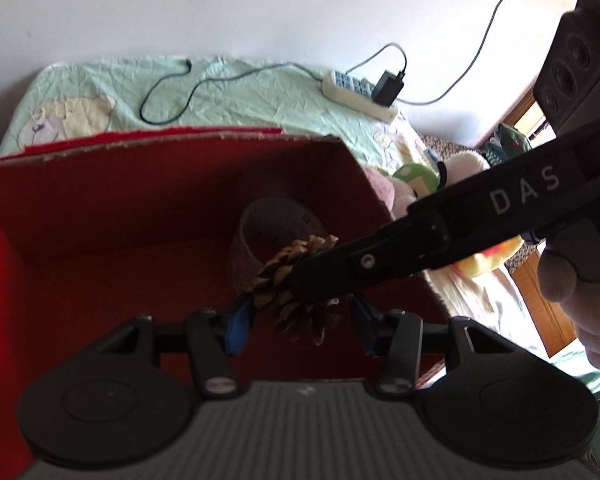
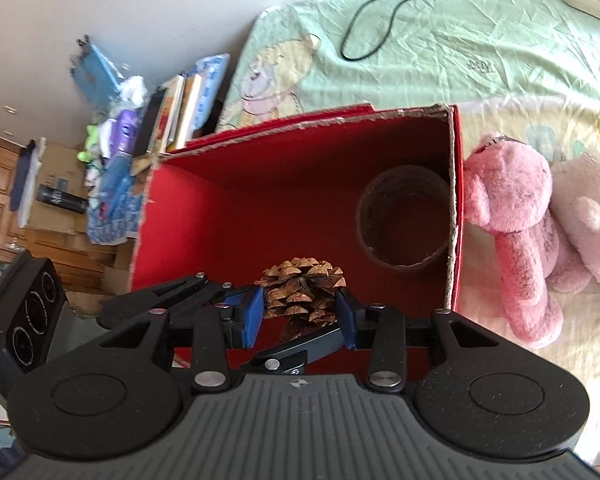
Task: Organize objects
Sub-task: 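Carry the pinecone over and into the red box, then open the right tool to drop the pinecone beside the tape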
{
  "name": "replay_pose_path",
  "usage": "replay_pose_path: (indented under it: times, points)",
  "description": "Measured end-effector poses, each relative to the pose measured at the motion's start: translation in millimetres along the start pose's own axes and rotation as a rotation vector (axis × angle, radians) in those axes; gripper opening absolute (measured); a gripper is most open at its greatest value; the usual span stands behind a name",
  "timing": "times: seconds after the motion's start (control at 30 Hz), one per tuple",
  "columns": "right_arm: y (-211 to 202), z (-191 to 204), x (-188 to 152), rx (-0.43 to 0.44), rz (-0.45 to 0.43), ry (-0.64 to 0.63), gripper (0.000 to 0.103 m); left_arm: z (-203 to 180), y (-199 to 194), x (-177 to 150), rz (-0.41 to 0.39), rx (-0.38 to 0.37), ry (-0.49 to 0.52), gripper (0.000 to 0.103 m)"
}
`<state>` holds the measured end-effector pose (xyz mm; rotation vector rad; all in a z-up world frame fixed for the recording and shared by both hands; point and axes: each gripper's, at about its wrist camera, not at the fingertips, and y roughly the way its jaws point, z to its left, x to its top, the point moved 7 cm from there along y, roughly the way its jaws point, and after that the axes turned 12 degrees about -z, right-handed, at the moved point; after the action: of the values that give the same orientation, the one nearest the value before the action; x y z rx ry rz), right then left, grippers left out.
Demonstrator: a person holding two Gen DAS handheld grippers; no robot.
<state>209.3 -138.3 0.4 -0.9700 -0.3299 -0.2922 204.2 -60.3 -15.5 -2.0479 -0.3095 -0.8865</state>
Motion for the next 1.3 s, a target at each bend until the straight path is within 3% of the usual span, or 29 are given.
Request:
replay_pose_path:
  times: [0.23,0.43,0.63,0.73,1.13,1.3]
  points:
    - [19.0,-7.6,-6.2,-0.130,0.098,-0.042,0.042,1.8,23.0,-9.3,0.122,-0.013,-0.049,0.049]
    - [32.8,-2.6,-11.9,-0.260,0.201,-0.159,0.040,0.1,37.1,-19.2,0.202,-0.015,-0.052,0.050]
    - [39.7,-2.5,-8.6,-0.341,0.276,-0.212,0.039,-0.3,38.4,-22.2,0.220,-0.038,-0.058,0.051]
    - [42.0,-3.9,-11.9,-0.388,0.310,-0.258,0.038,-1.3,35.4,-22.7,0.211,-0.041,-0.045,0.045]
    - [34.8,-14.5,-11.7,-0.366,0.262,-0.214,0.037,2.9,37.8,-23.2,0.202,-0.046,-0.049,0.045]
    - [26.2,-19.2,-9.3,-0.332,0.197,-0.190,0.038,0.2,42.7,-21.0,0.176,0.005,-0.031,0.046]
